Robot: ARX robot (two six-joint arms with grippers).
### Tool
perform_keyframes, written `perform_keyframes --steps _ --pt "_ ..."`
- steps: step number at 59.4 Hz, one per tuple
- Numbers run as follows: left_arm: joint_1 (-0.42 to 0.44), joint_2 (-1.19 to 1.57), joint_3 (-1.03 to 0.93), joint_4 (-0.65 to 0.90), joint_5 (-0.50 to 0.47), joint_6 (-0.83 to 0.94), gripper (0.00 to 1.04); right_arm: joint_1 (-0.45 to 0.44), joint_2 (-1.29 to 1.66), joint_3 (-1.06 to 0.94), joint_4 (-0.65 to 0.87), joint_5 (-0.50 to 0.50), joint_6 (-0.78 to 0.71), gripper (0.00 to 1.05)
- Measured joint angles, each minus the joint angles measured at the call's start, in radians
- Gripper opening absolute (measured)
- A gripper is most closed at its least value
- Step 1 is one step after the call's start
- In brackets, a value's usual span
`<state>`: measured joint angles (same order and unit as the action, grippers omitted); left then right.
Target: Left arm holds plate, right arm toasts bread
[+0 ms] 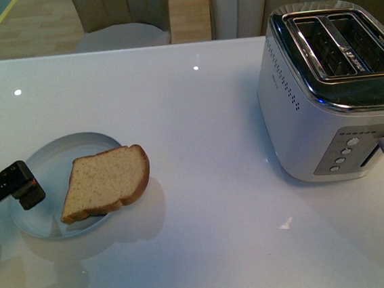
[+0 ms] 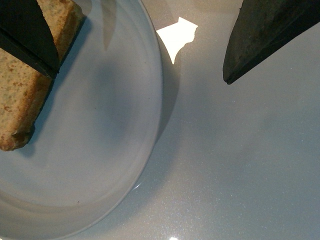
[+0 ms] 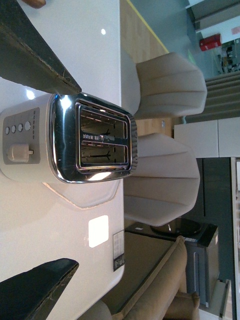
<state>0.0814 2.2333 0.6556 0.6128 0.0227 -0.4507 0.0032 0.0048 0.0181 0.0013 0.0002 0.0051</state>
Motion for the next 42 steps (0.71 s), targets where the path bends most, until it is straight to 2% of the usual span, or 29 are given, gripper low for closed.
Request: perform_keyframes --steps 42 --pt "-0.027 0.093 0.113 -0.027 0.006 -0.011 0.98 0.0 0.0 0.0 0.0 0.0 0.0 0.96"
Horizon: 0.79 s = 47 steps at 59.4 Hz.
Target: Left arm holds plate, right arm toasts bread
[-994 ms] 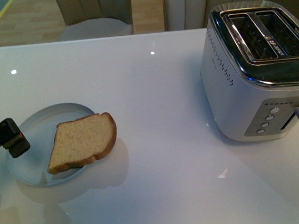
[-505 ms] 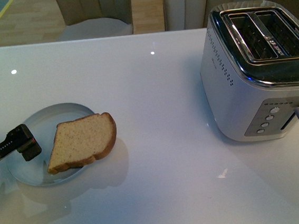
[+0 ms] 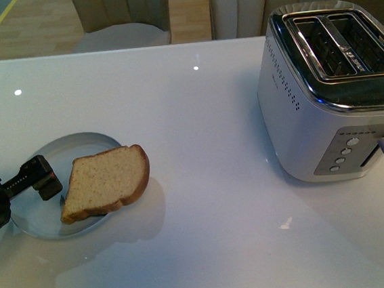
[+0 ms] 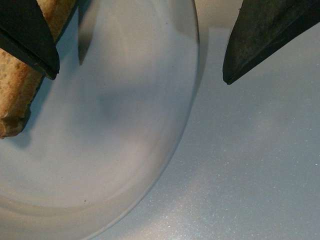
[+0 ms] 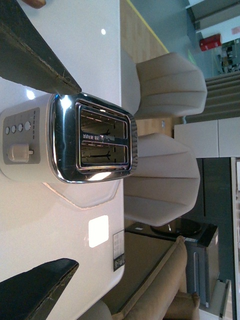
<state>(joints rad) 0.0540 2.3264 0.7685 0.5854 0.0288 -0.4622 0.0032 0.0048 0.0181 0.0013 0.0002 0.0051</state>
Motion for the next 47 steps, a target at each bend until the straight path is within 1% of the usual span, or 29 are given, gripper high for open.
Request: perform_keyframes --steps 9,12,20,23,24,30,31,36,40,47 --pt "-0.007 0.006 0.013 -0.009 -0.001 0.001 0.98 0.0 0.0 0.0 0.0 0.0 0.0 0.96" --pt "-0.009 0.01 0.016 -0.01 -0.002 0.001 0.93 0.0 0.0 0.0 0.0 0.0 0.0 0.96" --pt "-0.013 0.016 0.023 -0.019 -0.002 0.0 0.72 0.0 0.0 0.0 0.0 0.0 0.0 0.96" --pt "-0.015 0.017 0.026 -0.031 -0.001 -0.007 0.61 0.0 0.0 0.0 0.0 0.0 0.0 0.96" --pt "-0.015 0.017 0.026 -0.035 0.001 -0.013 0.56 0.0 0.0 0.0 0.0 0.0 0.0 0.96" --pt "-0.015 0.017 0.026 -0.046 0.016 -0.05 0.32 0.0 0.0 0.0 0.0 0.0 0.0 0.96" --pt "-0.015 0.017 0.026 -0.049 0.022 -0.059 0.27 0.0 0.0 0.0 0.0 0.0 0.0 0.96" --pt "-0.01 0.018 0.026 -0.059 0.041 -0.1 0.1 0.0 0.0 0.0 0.0 0.0 0.0 0.96" --pt "0.001 0.013 0.027 -0.064 0.071 -0.138 0.03 0.0 0.0 0.0 0.0 0.0 0.0 0.96" --pt "0.014 0.006 0.027 -0.074 0.087 -0.173 0.03 0.0 0.0 0.0 0.0 0.0 0.0 0.96"
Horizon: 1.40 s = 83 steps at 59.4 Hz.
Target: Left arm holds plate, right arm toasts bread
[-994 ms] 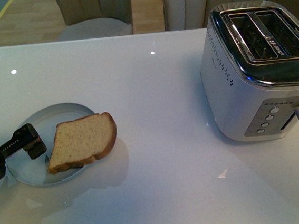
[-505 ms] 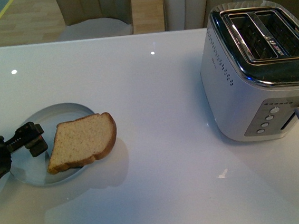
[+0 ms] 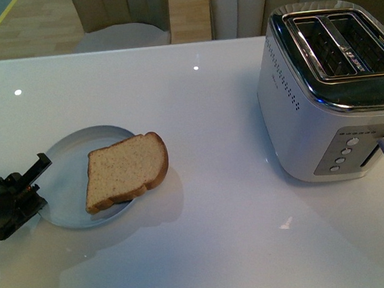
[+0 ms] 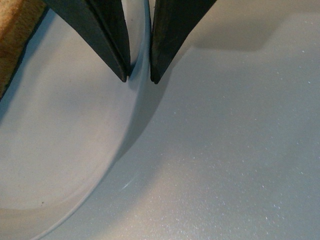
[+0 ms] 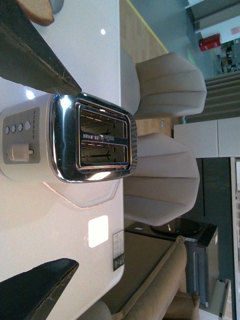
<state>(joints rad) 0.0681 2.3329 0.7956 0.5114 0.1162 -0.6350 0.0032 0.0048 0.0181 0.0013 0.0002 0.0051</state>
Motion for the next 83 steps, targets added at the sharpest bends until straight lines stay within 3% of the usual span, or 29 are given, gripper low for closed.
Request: perform_keyframes --steps 22,38,51,83 --pt "0.058 -0.15 -0.04 -0.048 0.039 -0.078 0.03 0.0 0.0 0.0 0.0 0.0 0.0 0.96" --pt "0.053 -0.321 -0.062 -0.108 0.065 -0.098 0.03 0.0 0.0 0.0 0.0 0.0 0.0 0.96" --pt "-0.017 -0.484 -0.063 -0.187 0.068 -0.122 0.03 0.0 0.0 0.0 0.0 0.0 0.0 0.96" --pt "-0.328 -0.689 0.014 -0.36 0.0 -0.267 0.03 0.0 0.0 0.0 0.0 0.0 0.0 0.96"
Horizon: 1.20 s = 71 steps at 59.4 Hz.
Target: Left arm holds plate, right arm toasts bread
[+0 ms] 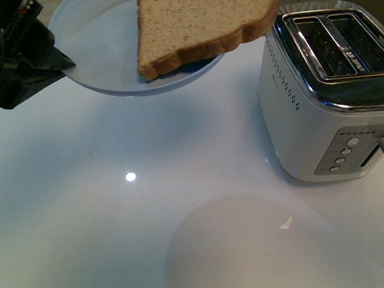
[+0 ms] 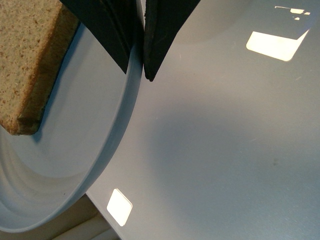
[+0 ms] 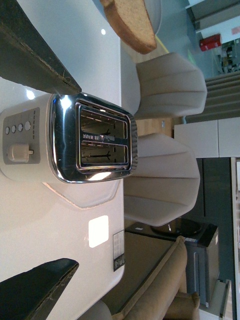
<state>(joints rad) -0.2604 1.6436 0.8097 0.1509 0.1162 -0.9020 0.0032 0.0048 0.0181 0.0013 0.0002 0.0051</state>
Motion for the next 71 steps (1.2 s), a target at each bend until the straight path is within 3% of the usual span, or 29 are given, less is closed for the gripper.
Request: perform_keyframes --steps 21,42,44,48,52,59,71 --pt "-0.156 -0.014 0.055 -0.067 -0.058 -0.087 0.03 0.0 0.0 0.0 0.0 0.0 0.0 0.96" --pt "-0.193 -0.014 0.061 -0.079 -0.072 -0.119 0.03 0.0 0.0 0.0 0.0 0.0 0.0 0.96" --pt "-0.193 -0.014 0.061 -0.079 -0.072 -0.122 0.03 0.006 0.018 0.01 -0.037 0.022 0.034 0.96" --pt "-0.192 -0.014 0.062 -0.08 -0.071 -0.126 0.03 0.032 0.151 0.1 -0.25 0.105 0.193 0.96" --pt "-0.194 -0.014 0.063 -0.08 -0.069 -0.129 0.03 0.044 0.269 0.141 -0.313 0.108 0.358 0.96" --pt "-0.195 -0.014 0.064 -0.081 -0.066 -0.134 0.03 0.053 0.399 0.182 -0.255 0.086 0.521 0.96" --pt "-0.196 -0.014 0.066 -0.082 -0.064 -0.14 0.03 0.059 0.634 0.274 -0.065 0.006 0.656 0.96"
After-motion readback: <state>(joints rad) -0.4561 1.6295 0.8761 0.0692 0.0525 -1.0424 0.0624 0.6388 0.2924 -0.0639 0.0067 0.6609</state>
